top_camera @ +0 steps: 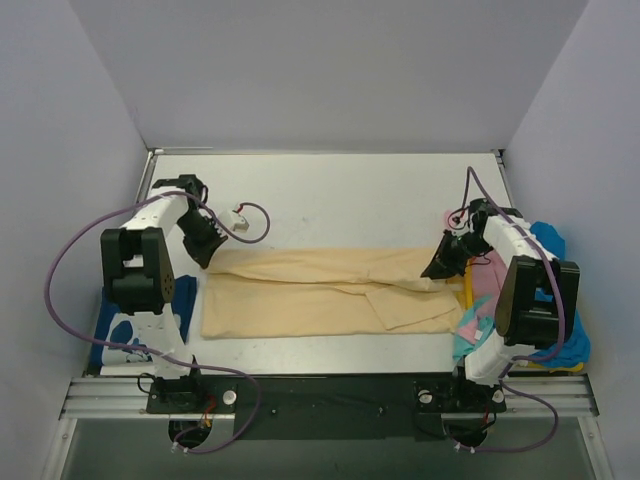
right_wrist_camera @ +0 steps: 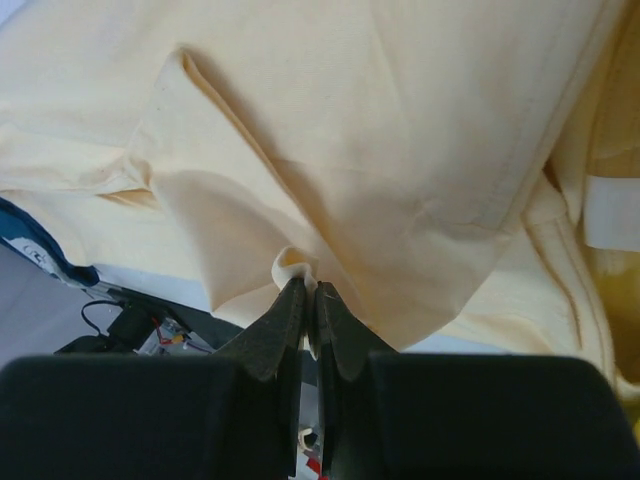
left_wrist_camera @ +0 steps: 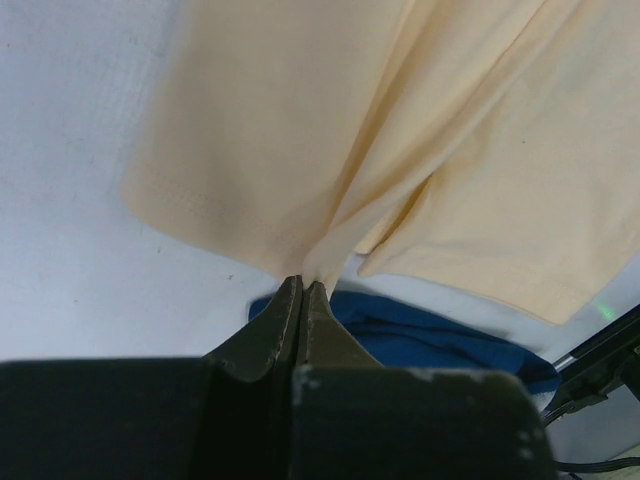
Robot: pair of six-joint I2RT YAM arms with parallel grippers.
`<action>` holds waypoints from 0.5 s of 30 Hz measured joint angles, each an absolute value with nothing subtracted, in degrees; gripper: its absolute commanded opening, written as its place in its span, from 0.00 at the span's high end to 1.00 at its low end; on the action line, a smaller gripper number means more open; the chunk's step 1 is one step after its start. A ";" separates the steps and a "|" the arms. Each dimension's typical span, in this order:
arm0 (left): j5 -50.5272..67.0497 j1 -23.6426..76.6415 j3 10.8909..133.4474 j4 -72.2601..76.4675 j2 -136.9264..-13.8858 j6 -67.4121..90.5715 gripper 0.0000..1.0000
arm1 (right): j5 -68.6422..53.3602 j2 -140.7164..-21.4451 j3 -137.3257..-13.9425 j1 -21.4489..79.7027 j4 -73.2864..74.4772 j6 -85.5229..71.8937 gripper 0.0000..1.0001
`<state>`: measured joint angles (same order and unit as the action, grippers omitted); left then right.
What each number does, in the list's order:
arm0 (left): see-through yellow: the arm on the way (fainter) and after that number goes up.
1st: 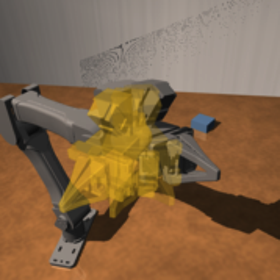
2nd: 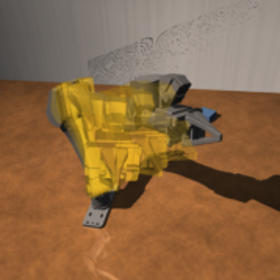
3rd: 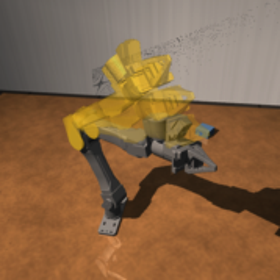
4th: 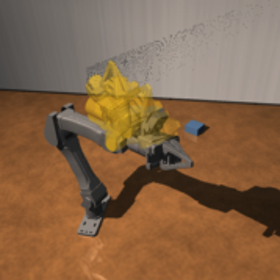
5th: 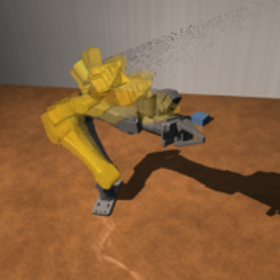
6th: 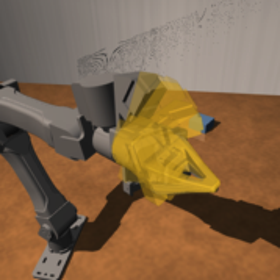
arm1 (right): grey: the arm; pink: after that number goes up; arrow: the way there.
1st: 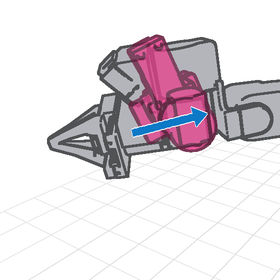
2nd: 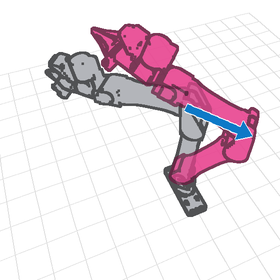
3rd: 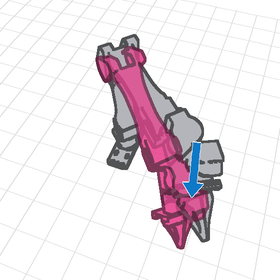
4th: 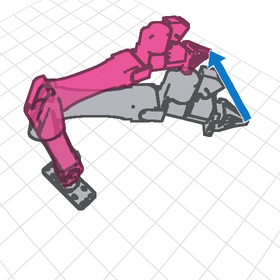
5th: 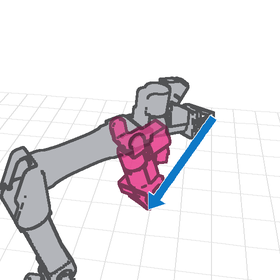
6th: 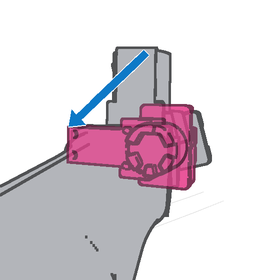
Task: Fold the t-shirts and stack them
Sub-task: Fold the other side of the tshirt into a rectangle
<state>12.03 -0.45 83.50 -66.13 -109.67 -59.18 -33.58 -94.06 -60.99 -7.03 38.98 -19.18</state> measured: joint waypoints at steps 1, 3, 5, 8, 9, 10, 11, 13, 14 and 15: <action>11.70 -0.45 83.50 -66.17 -109.91 -59.18 1.00 | -33.01 -94.19 -60.99 -7.05 39.03 -19.16 1.00; 11.16 -0.45 83.68 -66.30 -110.24 -59.18 1.00 | -31.64 -94.48 -60.99 -7.05 39.29 -18.96 1.00; 10.85 -0.45 84.09 -66.52 -110.39 -59.20 1.00 | -30.33 -94.63 -61.06 -7.09 39.94 -18.65 1.00; 10.68 -0.45 85.54 -67.00 -110.43 -59.22 1.00 | -28.51 -94.67 -62.02 -7.09 41.69 -17.87 1.00; 10.66 -0.45 85.93 -67.05 -110.43 -59.27 1.00 | -28.01 -94.67 -62.59 -7.09 42.19 -17.67 1.00; 10.66 -0.45 86.37 -67.09 -110.43 -59.37 1.00 | -27.53 -94.67 -63.11 -7.09 42.68 -17.47 1.00; 10.66 -0.45 86.41 -67.09 -110.41 -59.46 1.00 | -27.20 -94.67 -63.37 -7.09 42.78 -17.34 1.00; 10.61 -0.45 86.15 -67.31 -110.41 -59.81 1.00 | -26.85 -94.80 -63.44 -7.09 43.27 -16.99 1.00; 10.59 -0.45 85.82 -67.29 -110.41 -59.90 1.00 | -26.76 -95.00 -63.44 -7.09 43.51 -16.86 1.00; 10.48 -0.45 85.38 -67.31 -110.39 -60.10 1.00 | -26.72 -95.33 -63.44 -7.09 43.77 -16.73 1.00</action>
<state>10.48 -0.45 85.38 -67.31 -110.39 -60.10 -26.72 -95.33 -63.44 -7.09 43.77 -16.73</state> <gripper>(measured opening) 0.024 0.018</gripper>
